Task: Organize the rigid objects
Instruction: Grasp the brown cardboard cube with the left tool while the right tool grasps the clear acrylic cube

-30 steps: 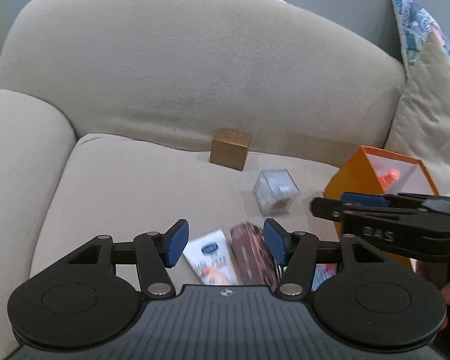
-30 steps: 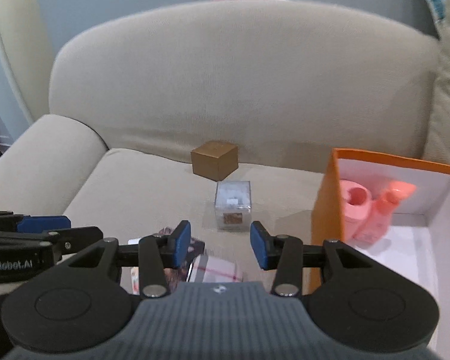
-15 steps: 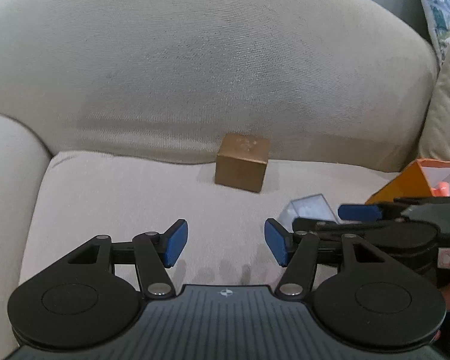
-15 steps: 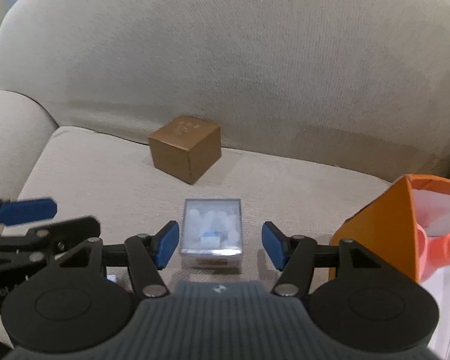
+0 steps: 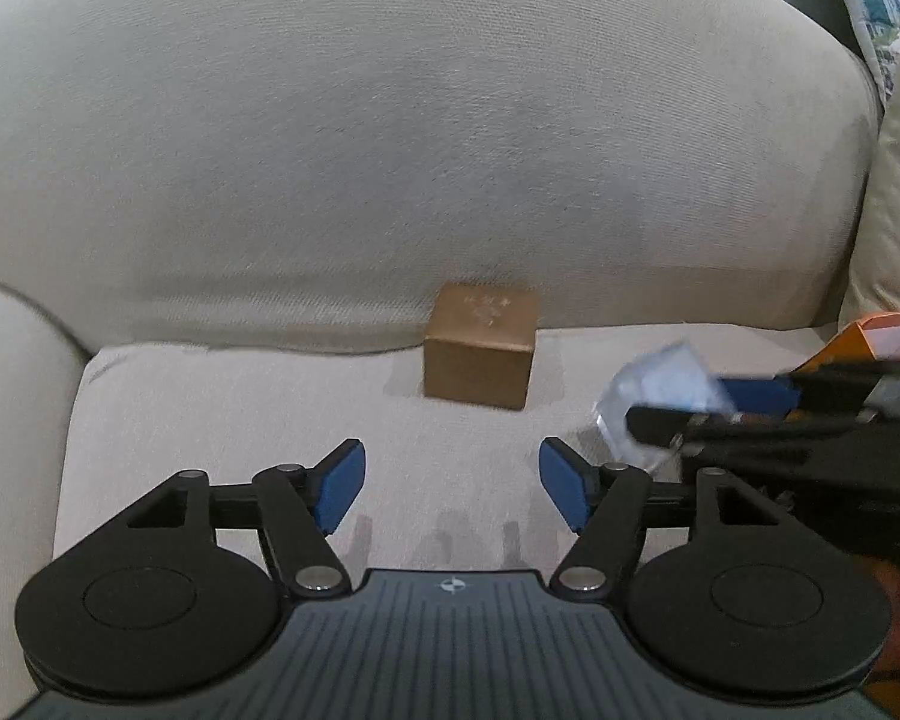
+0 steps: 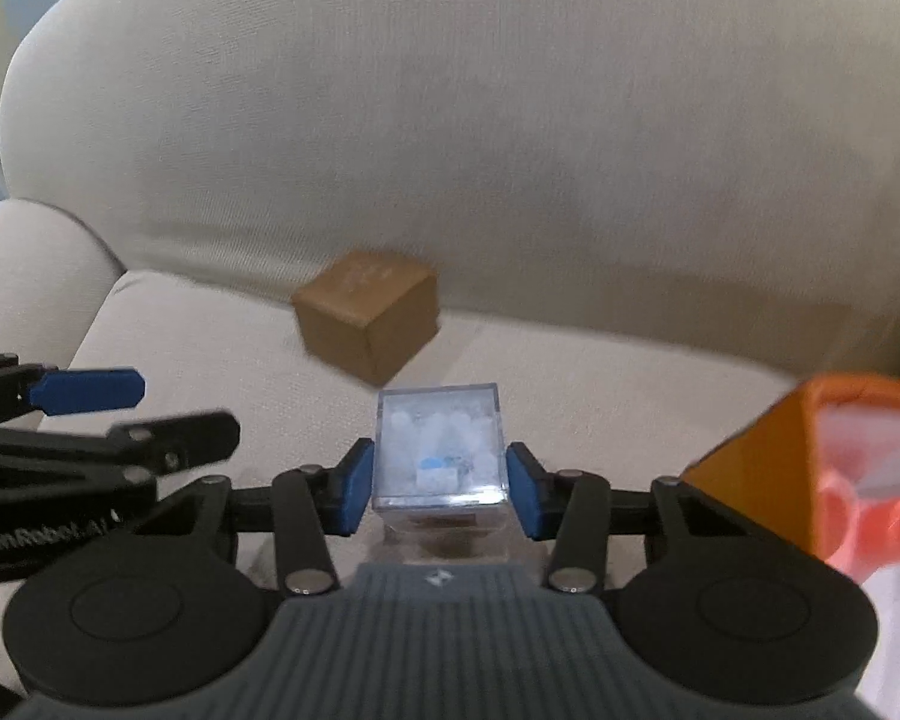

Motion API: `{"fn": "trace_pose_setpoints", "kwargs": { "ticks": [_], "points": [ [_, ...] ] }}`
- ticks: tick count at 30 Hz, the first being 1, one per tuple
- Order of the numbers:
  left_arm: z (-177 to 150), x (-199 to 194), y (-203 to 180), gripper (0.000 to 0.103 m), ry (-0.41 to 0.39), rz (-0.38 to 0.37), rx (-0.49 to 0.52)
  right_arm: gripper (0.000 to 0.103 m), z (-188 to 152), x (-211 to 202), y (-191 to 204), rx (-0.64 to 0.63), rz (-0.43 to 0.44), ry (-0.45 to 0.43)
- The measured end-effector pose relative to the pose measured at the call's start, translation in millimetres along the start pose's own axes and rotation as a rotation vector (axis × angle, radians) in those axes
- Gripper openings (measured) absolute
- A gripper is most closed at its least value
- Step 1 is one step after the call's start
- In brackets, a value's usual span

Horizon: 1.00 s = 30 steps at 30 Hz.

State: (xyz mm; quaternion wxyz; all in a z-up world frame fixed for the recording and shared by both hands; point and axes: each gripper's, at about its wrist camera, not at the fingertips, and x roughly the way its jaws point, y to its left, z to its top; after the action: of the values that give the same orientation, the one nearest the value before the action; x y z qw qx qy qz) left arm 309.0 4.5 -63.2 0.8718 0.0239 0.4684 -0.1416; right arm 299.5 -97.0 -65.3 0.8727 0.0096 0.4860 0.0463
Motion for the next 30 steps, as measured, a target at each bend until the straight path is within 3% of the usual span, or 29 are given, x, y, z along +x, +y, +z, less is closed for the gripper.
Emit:
{"fn": "trace_pose_setpoints", "kwargs": {
  "ticks": [7, 13, 18, 21, 24, 30],
  "points": [
    [28.5, 34.4, -8.1, 0.095, 0.007, -0.008, 0.061, 0.048, 22.5, -4.8, -19.1, -0.018, -0.046, -0.081],
    [40.5, 70.2, -16.1, 0.096, 0.038, -0.031, 0.148, 0.048, 28.2, -0.8, -25.3, -0.017, -0.031, -0.092],
    [46.8, 92.6, -17.9, 0.096, 0.071, -0.046, 0.139, 0.049, 29.8, -1.8, -30.5, -0.004, -0.038, -0.101],
    [50.2, 102.0, -14.8, 0.087, 0.088, -0.062, 0.096, 0.049, 31.0, 0.7, -31.5, -0.001, -0.034, -0.098],
    [51.4, 109.8, -12.3, 0.07, 0.112, -0.058, 0.059, 0.049, 32.0, -0.4, -31.8, -0.001, -0.031, -0.102],
    [45.1, 99.4, -2.3, 0.068, 0.107, -0.063, 0.02, 0.049, 32.0, -13.4, -37.5, 0.012, -0.017, -0.116]
  ]
}}
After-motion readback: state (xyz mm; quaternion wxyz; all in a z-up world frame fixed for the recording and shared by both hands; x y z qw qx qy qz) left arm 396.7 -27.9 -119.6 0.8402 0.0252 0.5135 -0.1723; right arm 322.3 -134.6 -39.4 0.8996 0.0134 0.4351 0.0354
